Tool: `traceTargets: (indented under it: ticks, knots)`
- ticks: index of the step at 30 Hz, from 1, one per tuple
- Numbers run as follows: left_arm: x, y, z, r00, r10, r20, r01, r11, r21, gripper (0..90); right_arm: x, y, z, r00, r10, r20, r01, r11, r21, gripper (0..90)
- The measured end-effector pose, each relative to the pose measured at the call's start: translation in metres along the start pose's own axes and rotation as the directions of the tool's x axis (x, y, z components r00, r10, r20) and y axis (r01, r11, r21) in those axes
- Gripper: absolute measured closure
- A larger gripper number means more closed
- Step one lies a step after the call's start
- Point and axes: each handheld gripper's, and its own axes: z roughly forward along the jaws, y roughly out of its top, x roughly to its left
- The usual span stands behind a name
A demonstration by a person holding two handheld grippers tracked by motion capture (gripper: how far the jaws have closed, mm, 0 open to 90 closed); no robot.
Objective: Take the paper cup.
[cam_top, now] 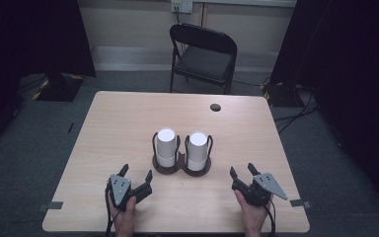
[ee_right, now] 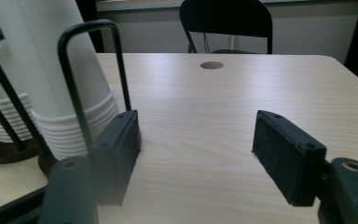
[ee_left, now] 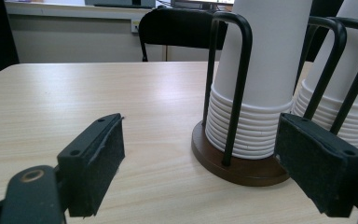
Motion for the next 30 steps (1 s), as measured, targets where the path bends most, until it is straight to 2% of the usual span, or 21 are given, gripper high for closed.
traceTargets:
  ticks: [6,9,13,18,30]
  knots:
    - [0.000,0.000,0.000,1.0000,-0.005,0.006,0.005,0.9999,-0.011,16.2,0.009,0.002,0.003,0.9984,0.005,-0.057,-0.005,1.000,-0.002,30.1]
    - [-0.001,0.000,-0.001,1.0000,0.000,0.006,0.000,0.9999,-0.012,16.2,0.013,0.003,0.004,0.9963,0.014,-0.084,-0.013,1.000,0.016,29.9]
    - [0.000,0.000,-0.001,1.0000,-0.003,0.005,0.003,0.9999,-0.013,16.2,0.017,0.007,0.005,0.9942,0.017,-0.106,-0.016,1.000,0.014,29.8]
    - [-0.001,0.000,-0.001,1.0000,0.001,0.000,-0.001,0.9999,-0.012,16.2,0.025,0.015,0.006,0.9923,-0.007,-0.124,0.005,1.000,-0.016,28.1]
    - [-0.001,-0.001,-0.001,0.9999,0.012,0.008,-0.011,0.9998,-0.013,17.1,0.037,0.031,0.012,0.9805,-0.030,-0.194,0.025,0.999,-0.030,26.2]
